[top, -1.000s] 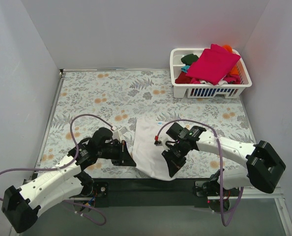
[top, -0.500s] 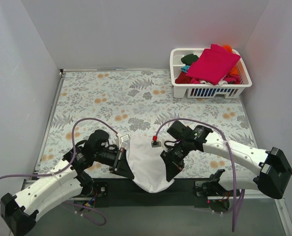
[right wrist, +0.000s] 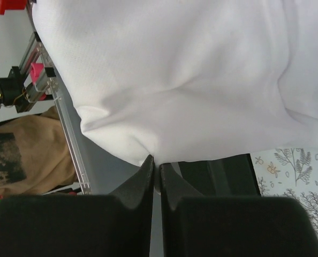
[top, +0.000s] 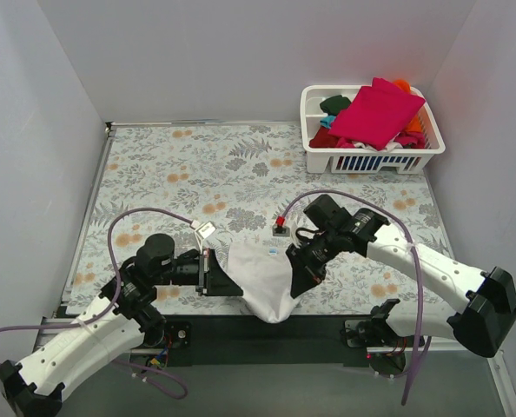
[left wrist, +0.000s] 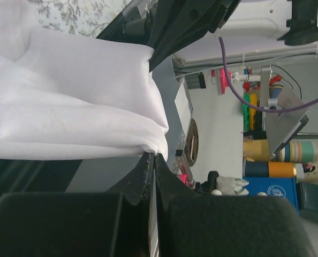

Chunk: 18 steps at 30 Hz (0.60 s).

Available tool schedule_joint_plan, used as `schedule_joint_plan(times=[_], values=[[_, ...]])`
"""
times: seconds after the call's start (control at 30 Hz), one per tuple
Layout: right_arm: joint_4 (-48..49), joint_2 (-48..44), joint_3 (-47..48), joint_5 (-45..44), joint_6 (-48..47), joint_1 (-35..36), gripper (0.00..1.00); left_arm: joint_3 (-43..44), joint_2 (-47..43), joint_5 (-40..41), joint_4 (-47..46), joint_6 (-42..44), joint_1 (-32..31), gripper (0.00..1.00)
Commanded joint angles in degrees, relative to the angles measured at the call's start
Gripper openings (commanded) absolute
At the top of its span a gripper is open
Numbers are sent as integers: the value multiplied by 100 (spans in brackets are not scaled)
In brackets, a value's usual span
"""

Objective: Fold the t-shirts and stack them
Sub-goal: Fold the tshirt

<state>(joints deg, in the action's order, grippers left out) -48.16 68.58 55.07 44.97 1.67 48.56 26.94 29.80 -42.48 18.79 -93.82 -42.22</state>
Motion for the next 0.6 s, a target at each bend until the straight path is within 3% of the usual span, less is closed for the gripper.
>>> schedule_joint_plan(times=[0.0,0.27,0.57], values=[[-53,-152,267,-32,-114,-328,1,-101,-1,511,-481,-111,-6,0],[87,41,303,-172,-158,-1049,1,-303,438,1170,-894,136,38,0],[834,402,136,-524,8,-1278,1,-751,948,2207,-1694,189,38,0]])
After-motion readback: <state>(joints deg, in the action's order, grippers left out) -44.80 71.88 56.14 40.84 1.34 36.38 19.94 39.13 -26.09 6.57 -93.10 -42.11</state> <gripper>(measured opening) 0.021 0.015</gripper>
